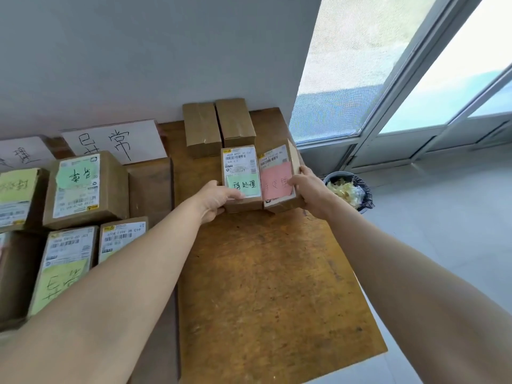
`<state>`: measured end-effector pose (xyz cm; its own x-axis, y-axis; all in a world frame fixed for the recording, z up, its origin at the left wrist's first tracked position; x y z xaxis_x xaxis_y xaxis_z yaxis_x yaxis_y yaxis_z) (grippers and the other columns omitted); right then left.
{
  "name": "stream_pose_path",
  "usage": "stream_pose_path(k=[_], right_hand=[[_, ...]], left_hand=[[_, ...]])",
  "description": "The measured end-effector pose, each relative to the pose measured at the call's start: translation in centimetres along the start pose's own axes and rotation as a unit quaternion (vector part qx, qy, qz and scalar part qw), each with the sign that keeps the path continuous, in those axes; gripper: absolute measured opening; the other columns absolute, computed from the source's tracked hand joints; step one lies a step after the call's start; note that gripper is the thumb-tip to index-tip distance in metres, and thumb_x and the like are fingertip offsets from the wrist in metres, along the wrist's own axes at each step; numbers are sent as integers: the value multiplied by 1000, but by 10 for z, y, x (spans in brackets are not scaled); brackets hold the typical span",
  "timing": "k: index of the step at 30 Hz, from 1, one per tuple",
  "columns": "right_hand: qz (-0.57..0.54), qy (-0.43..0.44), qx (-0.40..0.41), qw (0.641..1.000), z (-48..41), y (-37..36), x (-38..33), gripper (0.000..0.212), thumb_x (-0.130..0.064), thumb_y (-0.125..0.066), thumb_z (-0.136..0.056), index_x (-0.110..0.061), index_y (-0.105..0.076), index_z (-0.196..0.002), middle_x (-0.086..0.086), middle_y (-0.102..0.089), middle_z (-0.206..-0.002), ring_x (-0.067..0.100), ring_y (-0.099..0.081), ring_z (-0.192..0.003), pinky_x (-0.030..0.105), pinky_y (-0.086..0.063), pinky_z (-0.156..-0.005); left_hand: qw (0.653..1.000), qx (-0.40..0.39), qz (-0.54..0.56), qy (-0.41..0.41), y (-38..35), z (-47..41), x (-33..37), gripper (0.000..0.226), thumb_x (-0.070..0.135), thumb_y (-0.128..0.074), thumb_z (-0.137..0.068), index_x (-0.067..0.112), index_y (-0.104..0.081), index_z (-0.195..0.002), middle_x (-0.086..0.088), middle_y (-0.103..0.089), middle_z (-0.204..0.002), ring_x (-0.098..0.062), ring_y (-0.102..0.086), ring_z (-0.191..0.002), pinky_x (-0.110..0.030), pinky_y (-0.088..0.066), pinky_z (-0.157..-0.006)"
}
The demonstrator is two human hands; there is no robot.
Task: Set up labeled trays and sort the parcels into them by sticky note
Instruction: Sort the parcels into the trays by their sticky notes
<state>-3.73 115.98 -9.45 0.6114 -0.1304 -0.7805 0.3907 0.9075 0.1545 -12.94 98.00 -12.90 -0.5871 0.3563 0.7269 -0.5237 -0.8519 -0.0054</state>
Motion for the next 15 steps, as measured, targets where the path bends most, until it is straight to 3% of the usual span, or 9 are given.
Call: stream_pose_path(k=[2, 3, 8, 12, 15], right_hand=[[-11, 11, 0, 1000, 8, -2, -5, 40, -11, -42, -93, -24, -35, -130, 9, -60, -115, 25, -66, -94, 27, -54, -53], [-11, 18, -1, 1000, 11, -3, -7, 41, -11, -42, -94, -23, -33, -132, 10, -60, -116, 24, -67, -94, 24, -53, -51], [-31, 60, 3, 998, 33, -11, -26, 37, -8, -41, -93, -22, -39, -126, 9, -60, -112, 23, -68, -90, 39, -60, -71], [-57, 92, 15, 994, 62, -23, -44, 38, -4, -39, -88, -20, -44, -122, 7, -62, -105, 20, -65, -84, 29, -54, -55], [-98, 123, 19, 987, 82, -39, -60, 36, -4, -41, -84, -20, -50, -115, 11, -63, -114, 25, -67, -91, 33, -54, -62]], left_hand=[[1000, -5, 19, -10, 4, 4, 4, 65, 3, -70, -77, 11, -35, -130, -8, -63, -119, -21, -55, -113, -44, -30, -107], [1000, -5, 26, -16, 6, 6, 5, 68, 3, -70, -77, 12, -32, -132, -7, -63, -118, -21, -55, -113, -45, -29, -109], [997, -5, 46, -55, 22, 29, 13, 80, 5, -71, -77, 13, -23, -141, -5, -65, -110, -22, -57, -111, -46, -35, -106], [993, -15, 85, -86, 36, 63, 26, 76, 8, -71, -81, 11, -23, -140, -8, -66, -112, -17, -64, -97, -31, -52, -74], [988, -10, 102, -119, 53, 91, 40, 71, 15, -71, -82, 13, -27, -138, -8, -65, -115, -19, -62, -102, -28, -46, -67]])
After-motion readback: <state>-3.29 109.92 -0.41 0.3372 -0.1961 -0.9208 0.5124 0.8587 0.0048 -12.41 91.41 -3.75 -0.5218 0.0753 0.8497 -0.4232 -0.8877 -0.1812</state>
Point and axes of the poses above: each hand's wrist, its own z-axis away from the middle knuckle, its own y-axis out of the back of the hand, x = y × z, the point moved 9 cm from there along -z, towards the middle knuckle
